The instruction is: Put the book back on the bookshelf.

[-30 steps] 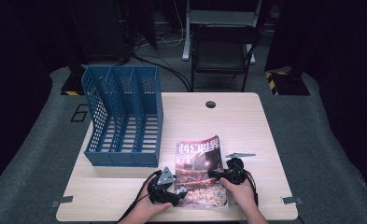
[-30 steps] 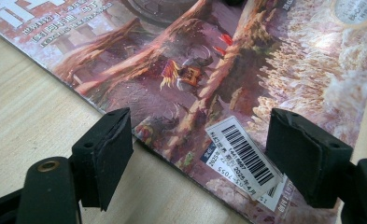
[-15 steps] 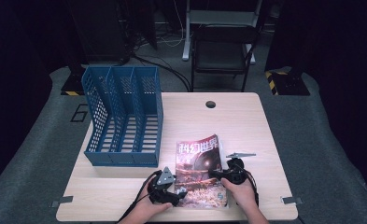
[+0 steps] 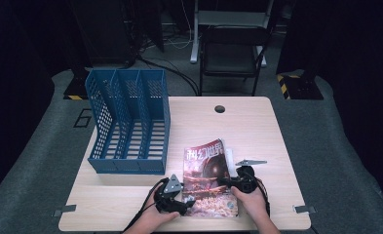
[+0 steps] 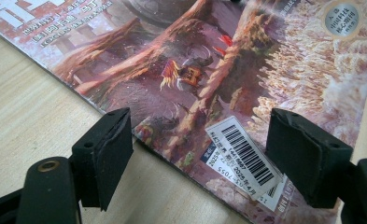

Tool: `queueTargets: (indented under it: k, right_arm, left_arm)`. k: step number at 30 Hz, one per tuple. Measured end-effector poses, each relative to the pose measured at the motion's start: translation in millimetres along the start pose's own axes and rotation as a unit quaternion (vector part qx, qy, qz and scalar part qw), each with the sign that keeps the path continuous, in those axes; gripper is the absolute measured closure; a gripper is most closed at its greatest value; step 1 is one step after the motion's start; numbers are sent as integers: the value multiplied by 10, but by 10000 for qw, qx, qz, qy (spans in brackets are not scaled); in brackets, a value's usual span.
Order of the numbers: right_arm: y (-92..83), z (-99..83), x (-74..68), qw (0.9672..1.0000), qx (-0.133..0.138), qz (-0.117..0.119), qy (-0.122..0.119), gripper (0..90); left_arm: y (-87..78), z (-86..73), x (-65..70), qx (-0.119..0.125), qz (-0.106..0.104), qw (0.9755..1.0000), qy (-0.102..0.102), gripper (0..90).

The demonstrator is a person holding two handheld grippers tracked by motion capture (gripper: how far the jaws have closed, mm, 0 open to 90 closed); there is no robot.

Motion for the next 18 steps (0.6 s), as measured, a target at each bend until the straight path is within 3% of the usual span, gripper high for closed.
queueTargets:
  k: [5,6,18]
  right_arm:
    - [-14,16,-24,9999,91,22,-139,864]
    - [-18,12,-40,9999,76,28,-67,864]
    - [-57,42,-104,9985,314,-4,-443,866]
  left_arm:
    - [0,0,0,0,-1,10000,-2,227]
    - [-1,0,0,-3,-4,10000,-1,227]
    - [-2,0,-4,-4,9,10000,-30,229]
Point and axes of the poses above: each handheld gripper's, and its own axes: y roughly forward along the jaws, z roughly out of its top, x roughly to its right, the point moved 6 cm from there along y, roughly forward along the jaws, and after that the axes turned 3 degrees about z, right-handed, at the moved point
